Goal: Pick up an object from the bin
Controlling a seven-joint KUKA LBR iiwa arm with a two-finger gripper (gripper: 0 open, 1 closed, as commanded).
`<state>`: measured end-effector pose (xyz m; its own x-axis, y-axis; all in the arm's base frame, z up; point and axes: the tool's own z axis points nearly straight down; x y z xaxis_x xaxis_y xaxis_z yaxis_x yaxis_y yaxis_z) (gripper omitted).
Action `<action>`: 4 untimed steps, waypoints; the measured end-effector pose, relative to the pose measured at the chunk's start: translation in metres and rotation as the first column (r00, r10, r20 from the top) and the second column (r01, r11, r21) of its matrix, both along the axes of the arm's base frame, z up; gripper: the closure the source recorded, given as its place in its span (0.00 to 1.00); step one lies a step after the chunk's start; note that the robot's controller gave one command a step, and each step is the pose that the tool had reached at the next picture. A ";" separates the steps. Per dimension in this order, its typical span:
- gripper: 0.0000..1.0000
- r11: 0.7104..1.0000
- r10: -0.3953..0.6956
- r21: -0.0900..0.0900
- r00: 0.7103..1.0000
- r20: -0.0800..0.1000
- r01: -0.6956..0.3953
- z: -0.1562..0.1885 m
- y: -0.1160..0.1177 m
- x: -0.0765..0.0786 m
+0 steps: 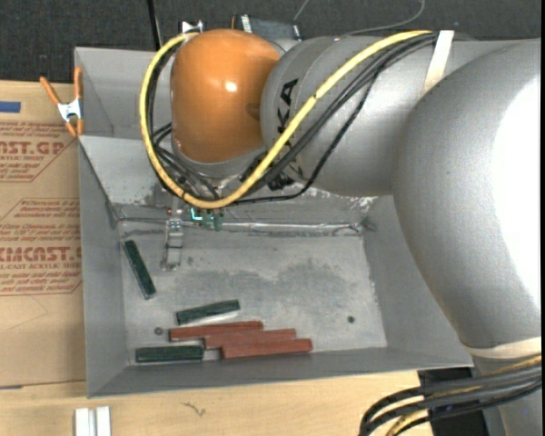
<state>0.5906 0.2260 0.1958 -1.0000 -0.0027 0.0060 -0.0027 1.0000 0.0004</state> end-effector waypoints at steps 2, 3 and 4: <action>0.00 0.999 -0.036 -0.001 0.999 0.003 0.036 -0.128 -0.076 -0.095; 1.00 0.999 -0.032 0.002 0.999 0.009 0.032 -0.124 -0.074 -0.092; 1.00 1.000 -0.026 0.001 1.000 0.017 0.026 -0.023 -0.103 -0.054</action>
Offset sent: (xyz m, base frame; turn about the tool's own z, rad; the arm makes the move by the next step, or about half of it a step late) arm -0.0599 -0.0226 -0.0825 -0.0331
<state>0.5370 0.1233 0.1725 -0.9997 0.0231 -0.0105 0.0231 0.9997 0.0010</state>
